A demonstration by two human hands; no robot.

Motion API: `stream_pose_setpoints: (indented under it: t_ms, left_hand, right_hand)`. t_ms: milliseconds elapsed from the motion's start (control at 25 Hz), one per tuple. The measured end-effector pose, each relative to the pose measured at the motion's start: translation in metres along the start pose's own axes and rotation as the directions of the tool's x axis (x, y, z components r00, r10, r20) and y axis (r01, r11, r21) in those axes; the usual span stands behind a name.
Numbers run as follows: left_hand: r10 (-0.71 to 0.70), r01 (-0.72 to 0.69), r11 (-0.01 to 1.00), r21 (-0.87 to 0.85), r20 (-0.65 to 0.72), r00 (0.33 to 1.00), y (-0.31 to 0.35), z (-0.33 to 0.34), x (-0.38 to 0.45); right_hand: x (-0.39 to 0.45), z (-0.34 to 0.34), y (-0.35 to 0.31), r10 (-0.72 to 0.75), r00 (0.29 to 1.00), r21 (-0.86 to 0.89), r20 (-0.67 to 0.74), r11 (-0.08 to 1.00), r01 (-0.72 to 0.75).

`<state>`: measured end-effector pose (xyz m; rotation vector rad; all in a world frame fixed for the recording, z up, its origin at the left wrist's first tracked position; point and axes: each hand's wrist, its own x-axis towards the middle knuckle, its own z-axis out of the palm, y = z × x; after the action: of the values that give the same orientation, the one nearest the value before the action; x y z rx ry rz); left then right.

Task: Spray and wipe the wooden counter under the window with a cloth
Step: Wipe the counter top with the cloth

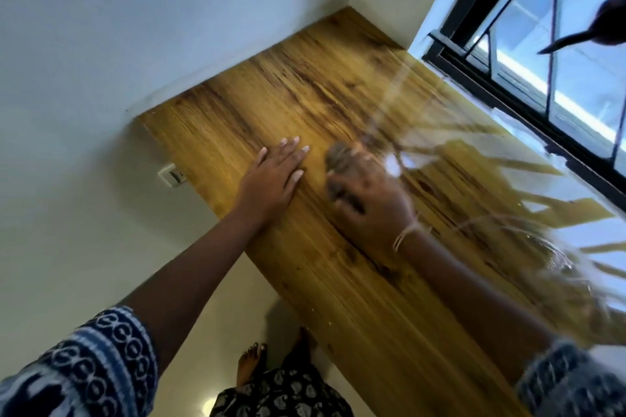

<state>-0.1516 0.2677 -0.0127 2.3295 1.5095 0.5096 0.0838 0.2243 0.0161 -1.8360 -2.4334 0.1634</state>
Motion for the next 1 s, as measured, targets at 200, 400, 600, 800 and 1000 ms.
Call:
stream_pose_setpoints:
  t_ms: [200,400,600,800,1000]
  left_hand:
    - [0.071,-0.074,0.996,0.058,0.059,0.996,0.024,0.014,0.009]
    - [0.145,-0.147,0.989,0.004,0.156,0.977,0.064,0.030,0.024]
    - [0.134,-0.149,0.980,0.130,0.118,0.984,0.067,0.042,0.022]
    - [0.138,-0.156,0.977,0.142,0.129,0.982,0.068,0.041,0.023]
    - [0.170,-0.186,0.978,0.093,0.150,0.974,0.067,0.038,0.020]
  right_hand:
    - [-0.100,0.015,-0.056,-0.517,0.835,0.065,0.187,0.855,0.515]
    - [-0.033,-0.016,0.092,0.136,0.990,0.012,-0.027,0.991,-0.136]
    - [0.002,-0.033,0.245,0.707,0.707,0.055,-0.018,0.707,-0.705]
    - [-0.017,-0.022,0.147,0.523,0.851,0.011,-0.052,0.852,-0.523]
    - [-0.129,0.015,-0.040,-0.026,0.999,0.070,-0.040,0.997,0.029]
